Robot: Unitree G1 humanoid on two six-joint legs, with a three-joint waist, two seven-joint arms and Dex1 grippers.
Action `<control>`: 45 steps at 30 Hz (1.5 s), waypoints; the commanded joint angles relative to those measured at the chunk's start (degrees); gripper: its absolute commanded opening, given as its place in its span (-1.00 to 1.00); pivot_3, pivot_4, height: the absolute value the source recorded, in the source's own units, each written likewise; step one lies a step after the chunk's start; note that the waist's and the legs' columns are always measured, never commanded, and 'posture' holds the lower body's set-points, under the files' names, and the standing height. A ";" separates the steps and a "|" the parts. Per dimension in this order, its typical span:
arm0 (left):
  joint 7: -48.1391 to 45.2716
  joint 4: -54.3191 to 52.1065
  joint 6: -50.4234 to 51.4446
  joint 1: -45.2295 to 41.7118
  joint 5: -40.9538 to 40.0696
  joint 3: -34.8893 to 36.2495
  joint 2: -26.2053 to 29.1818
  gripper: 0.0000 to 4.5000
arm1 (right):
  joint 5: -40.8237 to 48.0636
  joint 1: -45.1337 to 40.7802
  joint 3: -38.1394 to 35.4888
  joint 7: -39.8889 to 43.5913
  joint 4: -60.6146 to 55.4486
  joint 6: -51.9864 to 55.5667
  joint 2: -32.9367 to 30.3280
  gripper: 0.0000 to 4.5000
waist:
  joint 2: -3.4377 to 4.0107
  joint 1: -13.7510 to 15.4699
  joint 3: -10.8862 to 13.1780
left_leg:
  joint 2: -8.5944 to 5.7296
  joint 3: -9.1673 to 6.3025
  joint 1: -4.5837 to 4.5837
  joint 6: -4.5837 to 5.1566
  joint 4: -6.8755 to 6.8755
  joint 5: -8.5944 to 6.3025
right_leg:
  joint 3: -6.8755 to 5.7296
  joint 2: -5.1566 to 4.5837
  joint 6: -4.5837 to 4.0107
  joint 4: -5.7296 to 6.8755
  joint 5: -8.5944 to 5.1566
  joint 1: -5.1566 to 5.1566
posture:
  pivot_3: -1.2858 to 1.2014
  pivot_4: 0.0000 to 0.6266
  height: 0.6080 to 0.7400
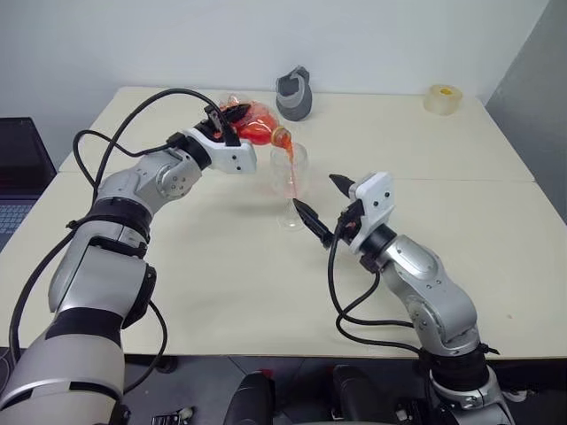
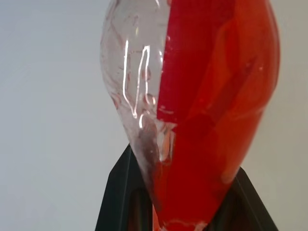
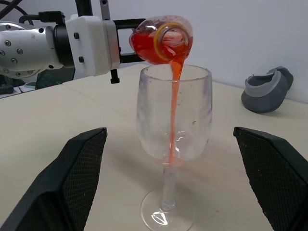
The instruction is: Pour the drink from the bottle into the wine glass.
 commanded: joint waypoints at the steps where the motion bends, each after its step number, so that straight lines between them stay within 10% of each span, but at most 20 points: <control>1: 2.03 -0.53 0.28 -3.19 -0.17 0.18 1.13 -0.67 | 0.94 -1.32 -1.35 -0.16 -3.31 0.43 0.19 1.00 | 0.00 0.01 0.00 | 0.00 0.00 0.00 0.00 0.00 0.00 | 0.00 0.00 0.00 0.00 0.00 0.00 | 0.03 -0.52 1.00; 45: 7.57 1.22 1.14 -5.76 3.31 -4.29 1.78 -0.67 | 0.98 2.12 2.77 1.64 -5.98 -0.53 -0.85 1.00 | 0.00 0.00 0.00 | 0.00 0.29 0.01 0.00 0.02 0.00 | 0.01 -0.01 0.00 0.03 0.00 -0.01 | 0.03 -0.52 1.00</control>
